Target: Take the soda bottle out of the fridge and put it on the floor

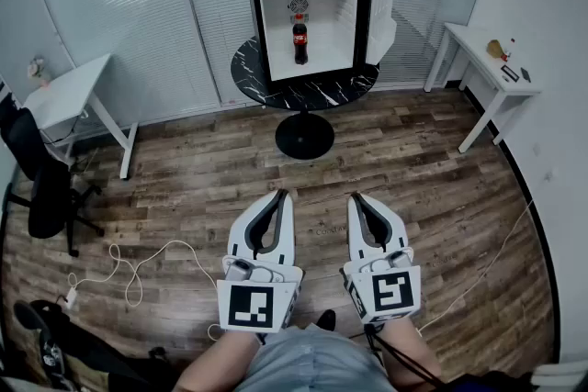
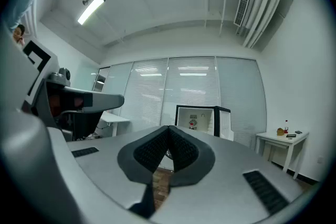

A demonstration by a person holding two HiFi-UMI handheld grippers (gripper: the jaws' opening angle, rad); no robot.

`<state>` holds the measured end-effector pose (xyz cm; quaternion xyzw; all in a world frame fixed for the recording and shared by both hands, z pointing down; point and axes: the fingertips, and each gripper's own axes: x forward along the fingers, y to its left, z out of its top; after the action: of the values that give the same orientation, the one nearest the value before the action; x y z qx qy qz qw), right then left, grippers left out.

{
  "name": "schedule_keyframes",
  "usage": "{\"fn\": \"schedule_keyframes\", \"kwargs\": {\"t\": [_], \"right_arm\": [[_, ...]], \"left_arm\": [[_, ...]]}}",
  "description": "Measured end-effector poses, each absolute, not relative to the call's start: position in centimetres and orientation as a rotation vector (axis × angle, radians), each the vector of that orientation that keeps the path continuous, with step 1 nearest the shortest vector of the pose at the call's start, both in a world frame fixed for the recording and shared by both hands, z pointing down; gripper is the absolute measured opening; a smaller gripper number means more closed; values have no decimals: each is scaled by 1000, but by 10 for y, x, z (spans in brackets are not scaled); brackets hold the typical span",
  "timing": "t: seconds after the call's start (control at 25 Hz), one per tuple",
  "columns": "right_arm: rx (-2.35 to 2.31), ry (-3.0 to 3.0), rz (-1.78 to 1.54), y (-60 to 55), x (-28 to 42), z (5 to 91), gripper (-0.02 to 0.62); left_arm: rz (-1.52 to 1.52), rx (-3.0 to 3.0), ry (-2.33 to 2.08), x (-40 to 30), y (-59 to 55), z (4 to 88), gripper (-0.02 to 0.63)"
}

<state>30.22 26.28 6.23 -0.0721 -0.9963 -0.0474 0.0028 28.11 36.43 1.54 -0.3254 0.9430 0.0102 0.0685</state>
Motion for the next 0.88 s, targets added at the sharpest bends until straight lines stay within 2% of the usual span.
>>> {"fn": "schedule_keyframes", "kwargs": {"t": [0.6, 0.88], "right_arm": [[-225, -3102, -91, 187, 317, 86, 14], [-193, -3073, -28, 161, 293, 111, 14]], "left_arm": [[-22, -959, 2895, 296, 303, 44, 17], [-28, -924, 2977, 269, 298, 71, 17]]}}
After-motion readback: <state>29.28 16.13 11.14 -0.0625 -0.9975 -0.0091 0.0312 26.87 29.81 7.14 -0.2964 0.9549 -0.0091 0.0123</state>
